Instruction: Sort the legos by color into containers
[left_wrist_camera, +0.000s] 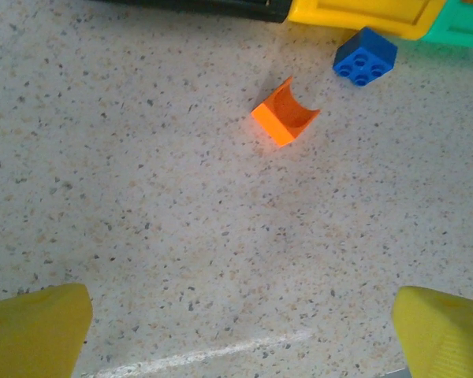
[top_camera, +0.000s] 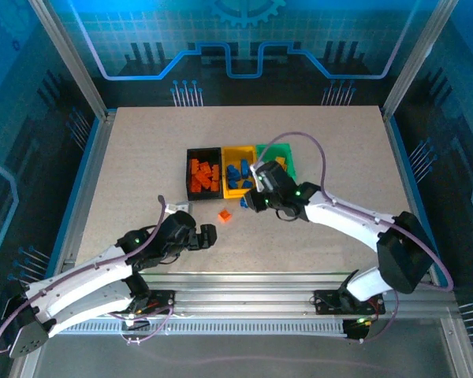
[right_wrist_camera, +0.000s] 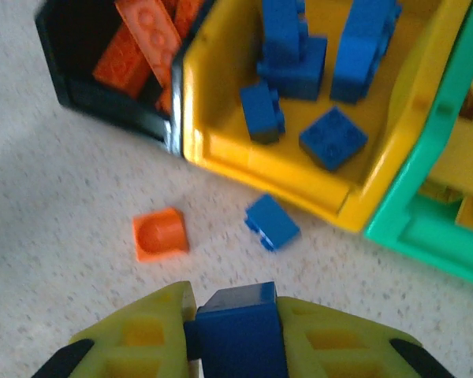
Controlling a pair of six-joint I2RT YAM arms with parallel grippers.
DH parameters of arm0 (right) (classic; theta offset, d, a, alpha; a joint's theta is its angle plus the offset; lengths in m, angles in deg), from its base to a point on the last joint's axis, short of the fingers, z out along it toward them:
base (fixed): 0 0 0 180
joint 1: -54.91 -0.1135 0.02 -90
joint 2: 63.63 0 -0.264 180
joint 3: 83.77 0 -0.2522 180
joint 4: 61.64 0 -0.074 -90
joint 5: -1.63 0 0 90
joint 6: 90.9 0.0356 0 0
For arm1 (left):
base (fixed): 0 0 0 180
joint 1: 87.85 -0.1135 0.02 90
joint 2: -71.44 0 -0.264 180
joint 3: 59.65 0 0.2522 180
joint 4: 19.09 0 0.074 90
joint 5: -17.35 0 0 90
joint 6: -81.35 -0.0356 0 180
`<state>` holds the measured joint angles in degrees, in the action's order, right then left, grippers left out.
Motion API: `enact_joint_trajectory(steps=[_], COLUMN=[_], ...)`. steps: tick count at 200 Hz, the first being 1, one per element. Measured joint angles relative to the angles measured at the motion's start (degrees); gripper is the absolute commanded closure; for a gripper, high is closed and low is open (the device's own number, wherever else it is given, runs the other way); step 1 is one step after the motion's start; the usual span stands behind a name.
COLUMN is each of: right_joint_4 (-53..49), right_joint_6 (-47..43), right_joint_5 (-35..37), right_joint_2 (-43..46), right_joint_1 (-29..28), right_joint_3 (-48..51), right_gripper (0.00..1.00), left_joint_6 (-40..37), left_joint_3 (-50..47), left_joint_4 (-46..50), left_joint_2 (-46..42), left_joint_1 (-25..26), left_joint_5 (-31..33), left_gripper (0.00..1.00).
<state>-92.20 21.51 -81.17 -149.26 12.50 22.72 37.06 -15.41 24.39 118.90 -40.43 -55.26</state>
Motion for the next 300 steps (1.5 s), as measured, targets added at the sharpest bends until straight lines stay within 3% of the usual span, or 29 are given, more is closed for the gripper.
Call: enact_joint_trajectory(steps=[78, 110, 134, 177, 229, 264, 300], right_joint_4=[-5.7, -9.3, -10.2, -8.7, -5.0, -3.7, -1.1], right_joint_6=[2.4, 3.0, 2.7, 2.2, 5.4, 10.8, 16.1], right_joint_5=[3.7, 4.2, 3.9, 3.8, 5.7, 9.3, 13.2], right_joint_2=[-27.8, -34.0, -33.9, -25.0, -7.8, -8.2, -14.1], right_joint_1=[5.5, 6.9, 6.7, 5.4, -3.0, -7.2, -8.5], right_joint_3=[-30.2, -36.6, -37.5, -30.2, -11.8, -2.9, -1.6], right_gripper=[0.77, 0.48, 0.4, 0.35, 0.31, 0.29, 0.28], left_joint_6=[2.5, 3.0, 3.5, 3.5, 3.5, 3.5, 3.5], left_joint_3=[-1.1, -1.7, -1.7, -1.7, -1.7, -1.7, -1.7], left_joint_4=[0.0, 0.2, 0.3, 1.1, 1.7, 1.8, 1.8], left_joint_2=[-0.8, -1.8, -2.7, -3.0, -3.8, -4.0, -4.0], left_joint_1=[0.0, 0.0, 0.0, 0.0, -0.2, -0.5, -0.5], left_joint_5=[-0.3, -0.3, -0.3, -0.3, -0.2, -0.2, -0.2], left_gripper=[0.01, 0.01, 0.01, 0.01, 0.01, 0.01, 0.01])
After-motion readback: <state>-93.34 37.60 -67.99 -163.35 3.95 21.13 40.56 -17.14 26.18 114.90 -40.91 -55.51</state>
